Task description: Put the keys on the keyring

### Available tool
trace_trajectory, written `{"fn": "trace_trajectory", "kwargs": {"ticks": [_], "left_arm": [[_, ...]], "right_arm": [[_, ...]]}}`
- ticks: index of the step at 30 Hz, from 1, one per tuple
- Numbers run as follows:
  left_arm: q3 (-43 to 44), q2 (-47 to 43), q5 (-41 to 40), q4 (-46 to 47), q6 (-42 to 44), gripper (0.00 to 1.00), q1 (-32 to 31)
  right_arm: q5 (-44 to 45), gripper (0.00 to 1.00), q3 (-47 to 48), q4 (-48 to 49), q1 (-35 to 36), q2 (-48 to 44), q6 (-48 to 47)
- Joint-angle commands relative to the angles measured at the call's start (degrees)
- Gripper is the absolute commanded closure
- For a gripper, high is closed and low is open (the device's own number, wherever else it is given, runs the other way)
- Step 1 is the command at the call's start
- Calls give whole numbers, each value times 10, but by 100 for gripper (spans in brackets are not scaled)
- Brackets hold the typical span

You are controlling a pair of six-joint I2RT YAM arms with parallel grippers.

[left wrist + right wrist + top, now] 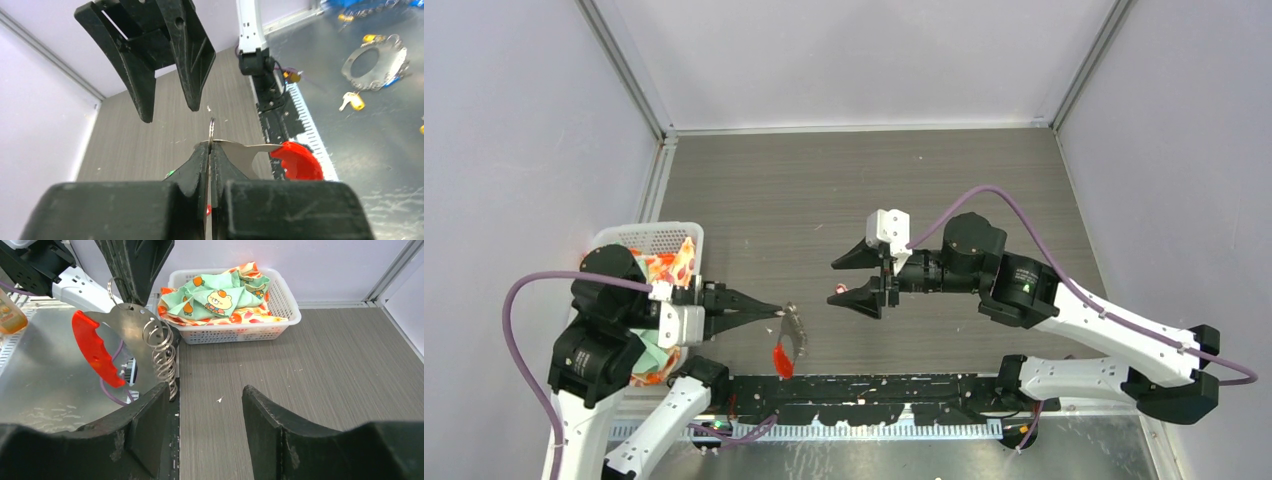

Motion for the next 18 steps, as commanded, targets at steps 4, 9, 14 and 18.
{"fn": "trace_trajectory", "kwargs": {"ticks": [4,9,14,18], "left_arm": [[-17,10,34,178,-199,100,-1],[-32,14,49,226,-232,100,-1],[-74,-25,89,233,-112,100,-1],[-93,-45,89,229,-28,100,-1]], "right_arm": [[26,40,-22,49,-1,-29,25],[61,42,-55,49,-1,-55,33],[116,43,-99,55,-1,-75,40],[144,44,-125,57,-3,-80,53]]}}
